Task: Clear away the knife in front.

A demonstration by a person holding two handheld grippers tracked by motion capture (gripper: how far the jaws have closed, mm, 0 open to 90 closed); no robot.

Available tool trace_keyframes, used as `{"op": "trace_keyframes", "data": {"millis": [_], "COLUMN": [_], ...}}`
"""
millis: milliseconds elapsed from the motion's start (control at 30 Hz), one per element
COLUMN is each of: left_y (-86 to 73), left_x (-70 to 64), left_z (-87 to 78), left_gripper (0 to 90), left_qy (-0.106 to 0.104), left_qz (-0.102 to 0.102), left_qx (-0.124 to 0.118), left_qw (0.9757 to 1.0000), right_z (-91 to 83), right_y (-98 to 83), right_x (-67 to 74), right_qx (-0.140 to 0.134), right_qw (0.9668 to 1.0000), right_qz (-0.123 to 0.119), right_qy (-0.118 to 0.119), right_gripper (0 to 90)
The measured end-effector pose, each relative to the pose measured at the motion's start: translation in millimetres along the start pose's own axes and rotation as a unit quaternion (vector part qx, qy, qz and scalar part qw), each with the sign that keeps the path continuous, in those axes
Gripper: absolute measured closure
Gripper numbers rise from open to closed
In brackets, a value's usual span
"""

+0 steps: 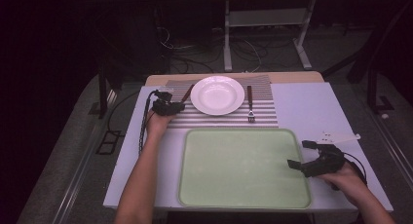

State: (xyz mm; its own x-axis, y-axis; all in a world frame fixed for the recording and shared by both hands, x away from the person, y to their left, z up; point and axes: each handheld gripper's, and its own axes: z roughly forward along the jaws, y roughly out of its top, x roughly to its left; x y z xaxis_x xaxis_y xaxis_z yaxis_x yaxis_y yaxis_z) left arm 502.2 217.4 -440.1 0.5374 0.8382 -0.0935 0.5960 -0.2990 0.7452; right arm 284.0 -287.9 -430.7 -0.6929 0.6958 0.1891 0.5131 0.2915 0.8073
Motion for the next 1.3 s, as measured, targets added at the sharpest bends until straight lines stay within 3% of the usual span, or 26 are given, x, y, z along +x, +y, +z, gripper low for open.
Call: {"op": "trace_keyframes", "data": {"millis": [300,433,700,800,867,1033,1300], "left_y": [12.3,14.1,17.5,19.0,20.1,25.0,28.7], "left_x": [6.9,14.3,24.6,29.7,30.8,28.8,22.3], "left_z": [4.5,7.6,10.0,14.0,16.2,20.8,30.8], "left_gripper": [56.1,56.7,61.6,60.9,60.5,62.0,65.9], "left_qy": [0.022,0.029,0.044,0.034,0.028,0.027,0.026], "left_qz": [0.006,0.0,-0.007,-0.021,-0.024,-0.019,-0.008], "left_qx": [-0.004,0.005,-0.019,-0.003,-0.006,-0.01,0.005], "left_qw": [0.9997,0.9996,0.9988,0.9992,0.9993,0.9994,0.9996], "right_z": [-0.1,-0.4,-0.4,-0.5,-0.7,-1.0,-1.7], "right_y": [-0.1,-0.2,-0.2,-0.1,-0.2,-0.2,-0.2], "right_x": [-0.6,-0.6,-0.6,-1.0,-1.1,-1.4,-1.7], "right_qx": [0.0,0.0,-0.001,-0.001,-0.001,-0.002,-0.004], "right_qw": [1.0,1.0,1.0,1.0,1.0,1.0,1.0], "right_qz": [0.001,0.001,0.001,0.001,0.002,0.002,0.003], "right_qy": [0.002,0.002,0.003,0.003,0.003,0.003,0.003], "right_gripper": [0.0,0.0,0.0,0.0,0.0,0.0,0.0]}}
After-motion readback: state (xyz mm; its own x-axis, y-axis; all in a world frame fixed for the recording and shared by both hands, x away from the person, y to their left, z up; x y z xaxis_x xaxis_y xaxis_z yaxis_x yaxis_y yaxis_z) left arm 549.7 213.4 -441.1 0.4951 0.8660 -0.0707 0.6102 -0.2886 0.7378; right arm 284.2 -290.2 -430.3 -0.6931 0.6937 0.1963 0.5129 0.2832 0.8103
